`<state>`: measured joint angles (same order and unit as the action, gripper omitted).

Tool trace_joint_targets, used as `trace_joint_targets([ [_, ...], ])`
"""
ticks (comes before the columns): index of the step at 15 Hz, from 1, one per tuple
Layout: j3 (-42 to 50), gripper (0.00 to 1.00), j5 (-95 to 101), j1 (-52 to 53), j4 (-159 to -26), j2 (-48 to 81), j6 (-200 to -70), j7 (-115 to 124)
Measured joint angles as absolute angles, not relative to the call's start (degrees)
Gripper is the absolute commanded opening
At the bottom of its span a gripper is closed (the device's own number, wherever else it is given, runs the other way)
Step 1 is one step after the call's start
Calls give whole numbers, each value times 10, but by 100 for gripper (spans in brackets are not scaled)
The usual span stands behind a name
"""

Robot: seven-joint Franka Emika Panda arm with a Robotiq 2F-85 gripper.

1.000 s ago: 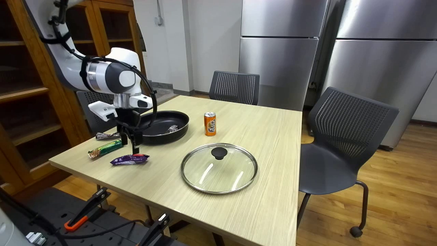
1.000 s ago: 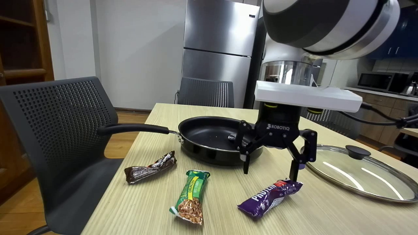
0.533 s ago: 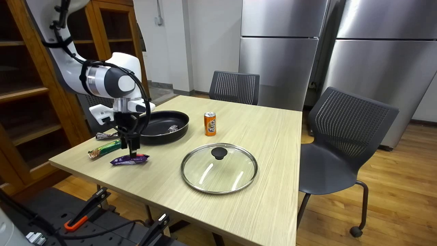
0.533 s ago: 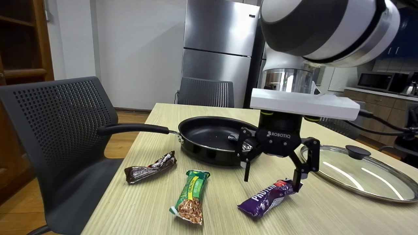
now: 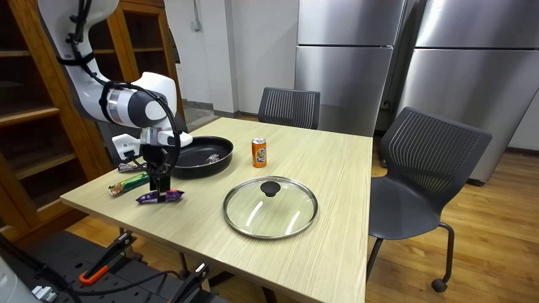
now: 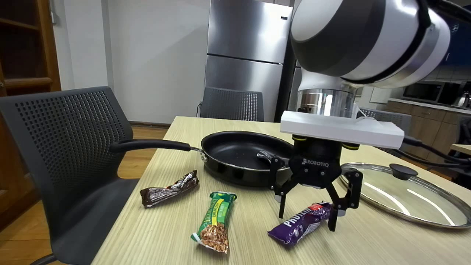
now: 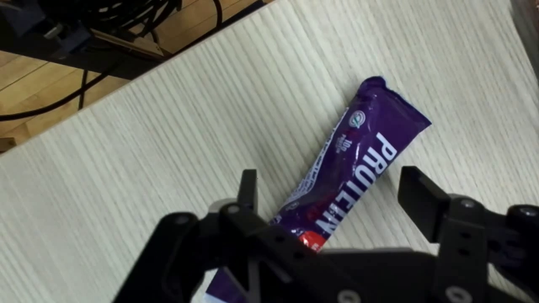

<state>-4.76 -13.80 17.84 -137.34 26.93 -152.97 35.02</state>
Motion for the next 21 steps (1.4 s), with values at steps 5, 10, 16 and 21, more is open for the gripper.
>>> trace_joint_targets([
  [5,-48,18,-149,177,-1373,270,-1535,350],
  [10,-48,4,-150,176,-1373,270,-1536,350],
  [16,-48,3,-149,179,-1374,260,-1536,350],
  [21,-48,3,-133,187,-1384,222,-1536,350],
])
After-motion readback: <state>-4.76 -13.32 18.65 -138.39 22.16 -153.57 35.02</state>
